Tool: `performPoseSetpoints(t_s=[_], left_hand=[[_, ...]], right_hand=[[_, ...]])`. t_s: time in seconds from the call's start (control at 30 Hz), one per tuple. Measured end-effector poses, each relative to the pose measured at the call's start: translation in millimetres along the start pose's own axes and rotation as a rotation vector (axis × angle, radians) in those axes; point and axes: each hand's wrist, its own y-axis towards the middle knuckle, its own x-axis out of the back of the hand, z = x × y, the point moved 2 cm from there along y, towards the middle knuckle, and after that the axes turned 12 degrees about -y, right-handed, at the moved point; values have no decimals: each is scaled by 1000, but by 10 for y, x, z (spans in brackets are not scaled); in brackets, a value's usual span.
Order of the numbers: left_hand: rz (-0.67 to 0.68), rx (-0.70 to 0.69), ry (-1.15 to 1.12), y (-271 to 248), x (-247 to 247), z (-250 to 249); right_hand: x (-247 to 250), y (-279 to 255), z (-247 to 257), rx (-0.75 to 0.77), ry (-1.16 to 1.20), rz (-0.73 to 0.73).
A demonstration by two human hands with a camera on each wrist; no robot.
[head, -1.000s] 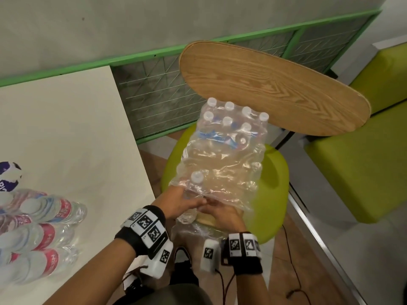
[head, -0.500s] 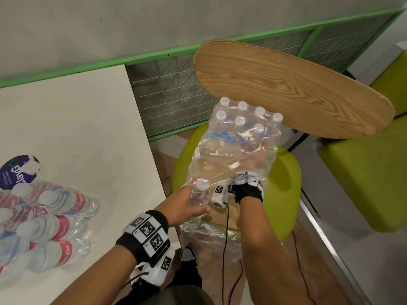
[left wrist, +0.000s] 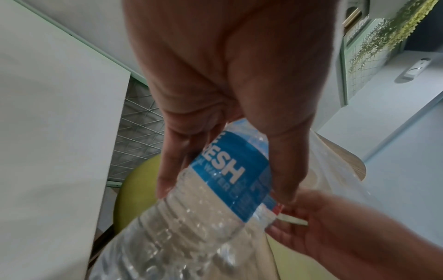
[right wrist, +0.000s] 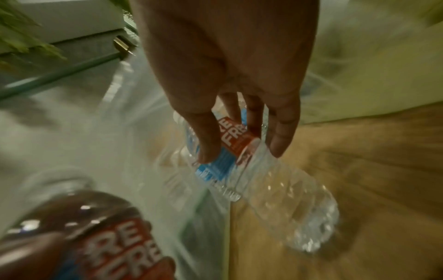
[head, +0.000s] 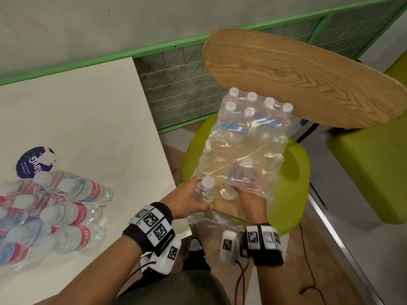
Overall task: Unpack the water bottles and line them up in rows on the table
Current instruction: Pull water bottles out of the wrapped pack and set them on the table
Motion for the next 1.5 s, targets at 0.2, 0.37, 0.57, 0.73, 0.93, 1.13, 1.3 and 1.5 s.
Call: performPoseSetpoints(t_s=[0.2,0.37,0.57,0.73,0.93,1.13,1.3,1.5], left_hand=[[13,67,30,-365,95,327],[-174,109,43,-806,406,666],[-406,100,242,-1227,847,1040],[-503,153,481,-1299,1066,1206],[-663,140,601,-1362,1207,1217],[-737,113,643,-1401,1233,1275],[-676,127,599,-1420,1266,1264],[-718,73,492,-1489,1250,1072]], right_hand=[[-104,-566,19,207,113,202],[-374,-668,317,328,-30,421],[-1180,-458,987,450,33,511],[-1712,-311,1390,565,-66,526],[-1926,-286,1617,594,-54,470],[-1995,-274,1640,611,-37,447],[-1996,-269,1598,597,-22,457],[-1761,-384,1381,488,-14,514]])
